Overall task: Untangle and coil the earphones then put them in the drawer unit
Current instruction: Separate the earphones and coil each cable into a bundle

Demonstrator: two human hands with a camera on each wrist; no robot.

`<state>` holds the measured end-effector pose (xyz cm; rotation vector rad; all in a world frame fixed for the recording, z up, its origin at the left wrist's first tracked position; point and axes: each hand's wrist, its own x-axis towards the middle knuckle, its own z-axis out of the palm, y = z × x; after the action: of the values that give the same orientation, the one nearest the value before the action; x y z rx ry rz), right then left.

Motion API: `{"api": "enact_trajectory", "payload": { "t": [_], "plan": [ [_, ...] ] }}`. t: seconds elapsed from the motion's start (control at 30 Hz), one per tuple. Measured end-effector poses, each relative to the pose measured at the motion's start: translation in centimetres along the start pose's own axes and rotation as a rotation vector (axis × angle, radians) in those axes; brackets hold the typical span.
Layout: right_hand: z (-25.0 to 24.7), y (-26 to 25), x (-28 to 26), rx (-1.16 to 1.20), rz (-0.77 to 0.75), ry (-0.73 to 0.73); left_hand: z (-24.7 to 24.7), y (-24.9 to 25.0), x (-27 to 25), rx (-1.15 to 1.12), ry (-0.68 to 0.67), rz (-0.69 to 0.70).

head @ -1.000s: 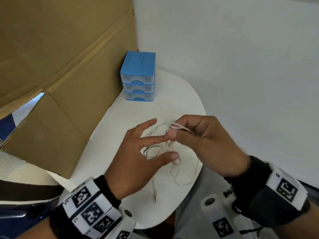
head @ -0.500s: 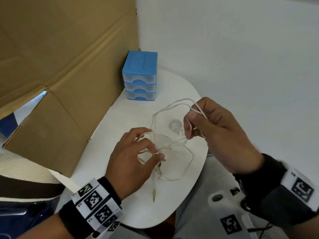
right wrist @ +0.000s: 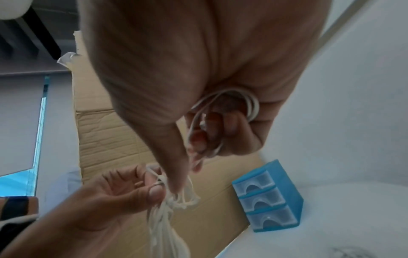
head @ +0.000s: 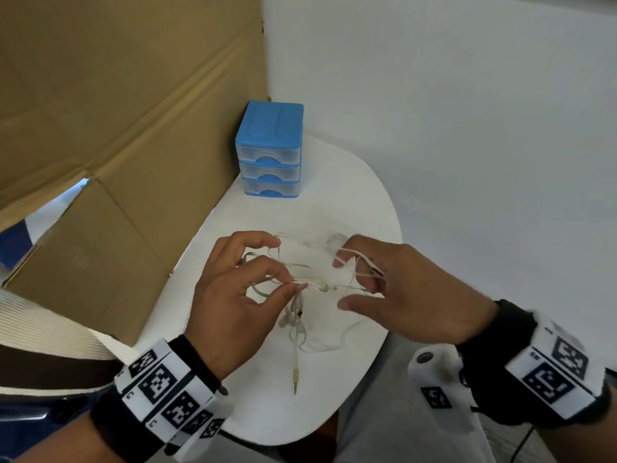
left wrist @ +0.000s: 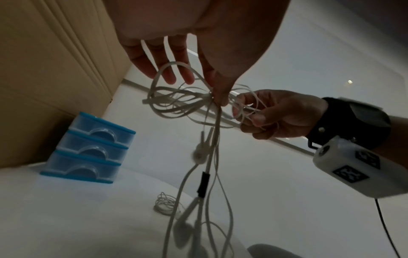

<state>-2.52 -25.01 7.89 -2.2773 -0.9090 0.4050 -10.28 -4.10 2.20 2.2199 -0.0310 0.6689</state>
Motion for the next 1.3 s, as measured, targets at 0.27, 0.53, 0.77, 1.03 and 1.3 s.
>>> {"api": "enact_trajectory", "payload": {
  "t": [0.27,0.53,0.77,1.03,1.3],
  "plan": [
    [-0.5,0.6,0.3,0.203,0.035,-0.005,0.2,-0.1,-0.3,0.157,-0.035,0.242],
    [0.3,1.5,1.1,0.288,0.157,0.18,0.3,0.1,-0.4,0.166,-0.038,0.275],
    [0.8,-0.1,0.6,0.592,-0.003,0.085,0.2,0.2,-0.2,0.151,-0.016,0.15],
    [1.2,-0.1,0.7,0.512,-0.007,0.14,0.2,1.0,-0.4,-0.048,-0.087,0.12],
    [1.1,-0.6,0.9,0.715,0.11,0.198,0.4,2.5,-1.0,-0.25,-0.207,-0.12]
  ]
}}
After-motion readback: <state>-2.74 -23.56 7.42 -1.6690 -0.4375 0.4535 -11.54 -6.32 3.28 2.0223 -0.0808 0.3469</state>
